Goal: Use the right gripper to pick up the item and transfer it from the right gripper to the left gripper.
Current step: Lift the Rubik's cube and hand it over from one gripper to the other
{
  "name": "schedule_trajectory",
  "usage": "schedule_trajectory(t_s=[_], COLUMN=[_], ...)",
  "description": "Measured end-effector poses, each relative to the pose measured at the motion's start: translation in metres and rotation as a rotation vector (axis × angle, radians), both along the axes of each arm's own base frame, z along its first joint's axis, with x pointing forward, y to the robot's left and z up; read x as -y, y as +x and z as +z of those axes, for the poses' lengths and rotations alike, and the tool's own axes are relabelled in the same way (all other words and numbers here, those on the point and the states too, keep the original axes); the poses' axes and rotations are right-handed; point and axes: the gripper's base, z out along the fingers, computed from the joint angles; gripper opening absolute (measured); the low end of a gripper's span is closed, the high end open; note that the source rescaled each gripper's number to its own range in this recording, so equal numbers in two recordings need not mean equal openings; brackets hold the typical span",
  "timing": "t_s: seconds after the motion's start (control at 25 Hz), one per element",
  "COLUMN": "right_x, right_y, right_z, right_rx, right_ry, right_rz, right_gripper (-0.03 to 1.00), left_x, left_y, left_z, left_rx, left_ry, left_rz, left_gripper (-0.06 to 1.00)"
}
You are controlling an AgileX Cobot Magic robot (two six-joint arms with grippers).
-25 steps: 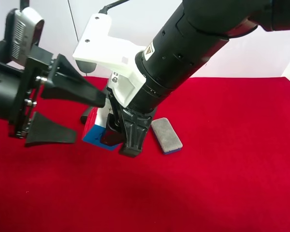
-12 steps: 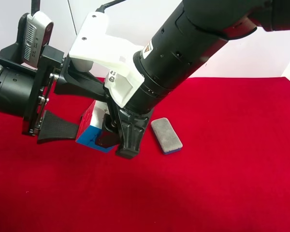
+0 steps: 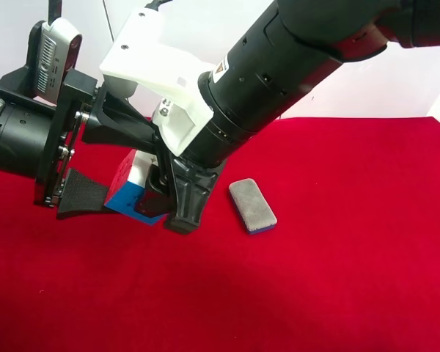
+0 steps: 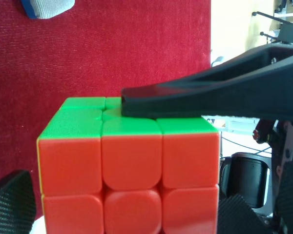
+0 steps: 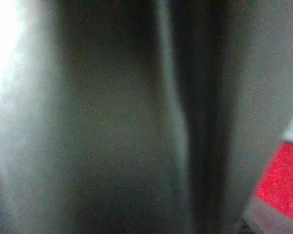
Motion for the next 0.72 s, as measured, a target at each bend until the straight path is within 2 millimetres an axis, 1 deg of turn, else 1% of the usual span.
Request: schedule_trajectory(t_s=[0.28, 0.32, 0.36, 0.4, 0.44, 0.48, 0.56, 0.6, 0.72], right_x=[-0.0035, -0.0035, -0.0036, -0.0036, -0.0036, -0.0037, -0.0037, -0.0037, -0.0036], right_y=[-0.0028, -0.0028, -0.0029, -0.0029, -0.0029, -0.0029, -0.003, -0.003, -0.0032], right_z=[0.0025, 0.0025, 0.0025, 0.0025, 0.0026, 0.0026, 0.0026, 0.0026, 0.0029], right_rx=[-0.014, -0.011, -0.011, -0.012, -0.012, -0.013, -0.014, -0.014, -0.009], right_ry=[0.045, 0.045, 0.045, 0.046, 0.046, 0.046, 0.048, 0.048, 0.046], right_rz=[0.032, 0.035, 0.036, 0.036, 0.035, 0.035, 0.035, 0.035, 0.041], right_gripper=[0.0, 0.0, 0.0, 0.0, 0.0, 0.0, 0.0, 0.0, 0.0], left_x=[0.0, -0.0001, -0.0002, -0.0006, -0.0008, -0.001, -0.001, -0.0013, -0.0013], left_y=[0.0001, 0.0, 0.0, -0.0001, -0.0002, -0.0002, -0.0009, -0.001, -0.001], left_z=[0.0, -0.0001, -0.0004, -0.0009, -0.0014, -0.0016, -0.0019, -0.0025, -0.0029], left_rx=[0.001, 0.002, 0.003, 0.006, 0.008, 0.009, 0.008, 0.009, 0.007], left_ry=[0.001, 0.002, 0.006, 0.014, 0.02, 0.024, 0.028, 0.036, 0.038], left_rz=[0.0, 0.0, -0.002, -0.005, -0.008, -0.009, -0.017, -0.02, -0.021], left_gripper=[1.0, 0.98, 0.94, 0.87, 0.78, 0.64, 0.23, 0.0, 0.03])
